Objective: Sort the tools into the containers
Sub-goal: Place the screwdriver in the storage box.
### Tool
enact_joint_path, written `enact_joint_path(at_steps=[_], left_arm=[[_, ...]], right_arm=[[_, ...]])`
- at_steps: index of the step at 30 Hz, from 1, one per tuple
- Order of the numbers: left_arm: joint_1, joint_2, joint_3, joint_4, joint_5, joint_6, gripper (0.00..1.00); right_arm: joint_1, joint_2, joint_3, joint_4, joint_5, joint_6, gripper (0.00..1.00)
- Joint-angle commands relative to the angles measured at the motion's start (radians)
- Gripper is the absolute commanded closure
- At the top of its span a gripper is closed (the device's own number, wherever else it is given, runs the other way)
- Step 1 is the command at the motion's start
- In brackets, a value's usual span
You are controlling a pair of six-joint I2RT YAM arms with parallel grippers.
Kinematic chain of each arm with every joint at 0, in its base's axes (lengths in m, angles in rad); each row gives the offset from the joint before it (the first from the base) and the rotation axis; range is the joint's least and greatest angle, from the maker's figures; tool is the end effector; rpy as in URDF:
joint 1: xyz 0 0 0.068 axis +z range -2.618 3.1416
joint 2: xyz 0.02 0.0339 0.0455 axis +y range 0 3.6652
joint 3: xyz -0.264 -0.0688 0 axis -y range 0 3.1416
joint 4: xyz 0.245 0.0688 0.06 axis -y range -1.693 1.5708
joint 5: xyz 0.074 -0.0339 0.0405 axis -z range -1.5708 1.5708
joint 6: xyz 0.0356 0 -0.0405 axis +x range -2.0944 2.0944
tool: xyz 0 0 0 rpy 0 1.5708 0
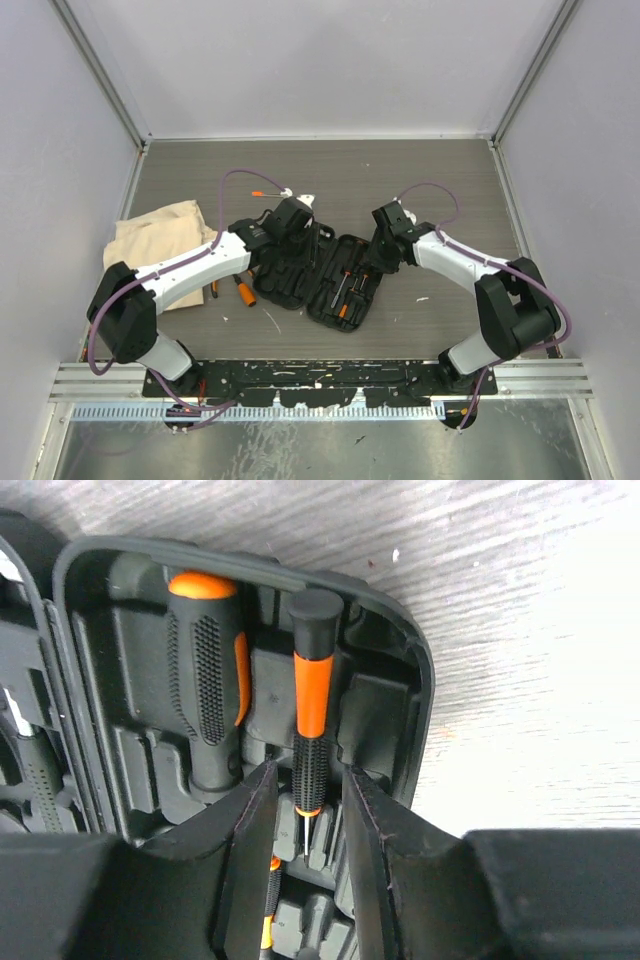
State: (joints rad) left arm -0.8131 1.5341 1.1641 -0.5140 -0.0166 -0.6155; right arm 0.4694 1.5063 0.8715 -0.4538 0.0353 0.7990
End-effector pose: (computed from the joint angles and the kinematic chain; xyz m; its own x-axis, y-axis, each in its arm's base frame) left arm 0.2272 -0.2393 0.2599 -0.8491 0.0575 -0.5251 0.2803 0.8916 -0.3556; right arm 0.2562 0.1285 0.1829 -0.8646 0.3645 -0.3458 0.2612 0.9140 0.3105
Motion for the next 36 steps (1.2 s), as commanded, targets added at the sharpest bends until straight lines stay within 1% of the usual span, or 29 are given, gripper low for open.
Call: enact_joint_path(at_steps=[1,5,9,13,22,28,36], left_arm=[[0.002,0.000,0.014,0.022,0.012,0.003,0.62],[0.002,0.003,0.021,0.020,0.015,0.005,0.62],[0.003,0.011,0.033,0.010,0.014,0.011,0.62],[0.002,0.009,0.033,0.010,0.013,0.013,0.62],[0.003,0.013,0.034,0.010,0.016,0.012,0.62],[0.002,0.013,0.029,0.012,0.018,0.010,0.62],[0.001,0.007,0.026,0.007,0.017,0.011,0.62]], right_arm=[[0.002,-0.055,0.069,-0.019,0.071,-0.037,0.62],[0.001,-0.035,0.098,-0.011,0.073,-0.078,0.67],[0.001,0.017,0.134,-0.027,0.062,-0.092,0.69],[0.000,0.043,0.144,-0.040,0.088,-0.087,0.74],[0.000,0.080,0.149,-0.055,0.141,-0.099,0.81],[0.000,0.104,0.143,-0.061,0.156,-0.104,0.84],[0.000,0.111,0.135,-0.065,0.099,-0.097,0.84]])
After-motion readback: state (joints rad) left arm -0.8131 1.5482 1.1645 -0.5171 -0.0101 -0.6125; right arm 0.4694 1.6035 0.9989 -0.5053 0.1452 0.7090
